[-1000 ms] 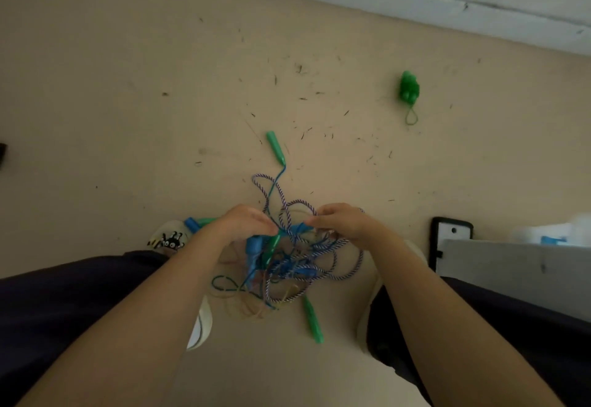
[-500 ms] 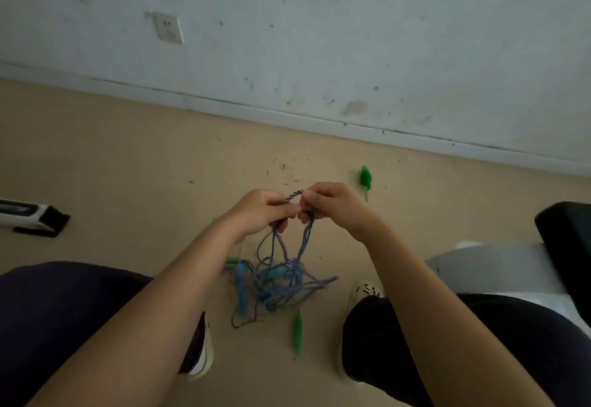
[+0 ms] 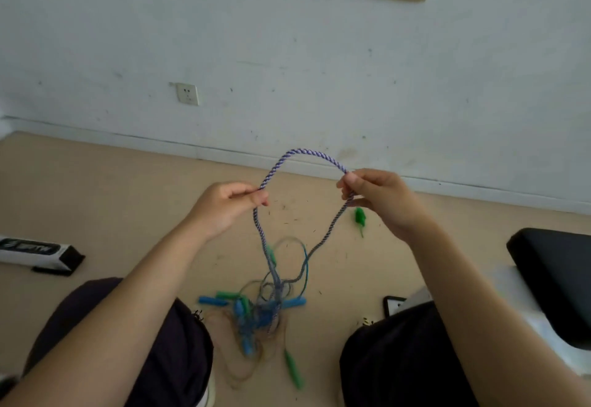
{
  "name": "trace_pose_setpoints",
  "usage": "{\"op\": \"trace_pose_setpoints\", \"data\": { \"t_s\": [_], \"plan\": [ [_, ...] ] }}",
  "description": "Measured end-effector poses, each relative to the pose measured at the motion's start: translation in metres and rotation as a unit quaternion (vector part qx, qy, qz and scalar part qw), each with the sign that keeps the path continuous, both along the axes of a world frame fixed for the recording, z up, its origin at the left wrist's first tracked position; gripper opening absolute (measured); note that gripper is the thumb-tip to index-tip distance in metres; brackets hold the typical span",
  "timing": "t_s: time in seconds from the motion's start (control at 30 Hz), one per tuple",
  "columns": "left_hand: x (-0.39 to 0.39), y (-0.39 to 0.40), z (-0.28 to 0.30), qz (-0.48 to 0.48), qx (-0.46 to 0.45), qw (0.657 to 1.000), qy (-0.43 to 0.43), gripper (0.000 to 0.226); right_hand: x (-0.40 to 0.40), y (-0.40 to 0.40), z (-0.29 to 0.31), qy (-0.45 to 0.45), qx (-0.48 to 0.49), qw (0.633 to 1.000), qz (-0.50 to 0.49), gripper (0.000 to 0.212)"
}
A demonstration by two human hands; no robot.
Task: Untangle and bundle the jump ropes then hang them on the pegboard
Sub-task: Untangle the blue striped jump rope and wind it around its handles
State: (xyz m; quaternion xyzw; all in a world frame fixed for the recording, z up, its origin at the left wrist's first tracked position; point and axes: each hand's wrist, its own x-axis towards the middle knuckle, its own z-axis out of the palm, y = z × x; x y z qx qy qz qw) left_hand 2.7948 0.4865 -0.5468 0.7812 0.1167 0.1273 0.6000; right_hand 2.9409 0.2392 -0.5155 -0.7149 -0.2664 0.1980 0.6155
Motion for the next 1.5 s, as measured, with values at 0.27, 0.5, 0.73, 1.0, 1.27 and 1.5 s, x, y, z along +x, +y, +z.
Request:
{"op": "trace_pose_setpoints", "data": {
  "t_s": [0.27, 0.5, 0.73, 1.0, 1.27, 1.5],
  "plan": [
    [0.017, -0.044, -0.028, -0.037, -0.137, 0.989, 0.044, 0.027, -0.030, 0.037, -0.039, 0.144, 0.054, 0.985, 0.073, 0.016],
    [0.025, -0.043, -0.034, -0.108, -0.092, 0.986, 0.082, 0.028, -0.022, 0.040, -0.046, 0.157, 0.042, 0.985, 0.062, 0.012],
    [0.021, -0.019, -0.021, -0.113, -0.032, 0.990, 0.081, 0.025, -0.008, 0.029, -0.043, 0.189, 0.101, 0.977, 0.006, 0.015],
    [0.004, 0.016, -0.014, -0.098, 0.012, 0.988, 0.123, 0.036, 0.024, -0.008, -0.030, 0.102, 0.052, 0.979, -0.171, 0.027],
    [0.003, -0.001, -0.025, -0.068, -0.066, 0.987, 0.132, 0.035, -0.003, 0.015, -0.046, -0.134, -0.172, 0.964, -0.154, 0.028],
    [0.011, -0.025, -0.033, -0.135, -0.142, 0.972, 0.127, 0.024, -0.049, 0.047, -0.047, -0.046, -0.123, 0.986, 0.102, 0.017]
  ]
}}
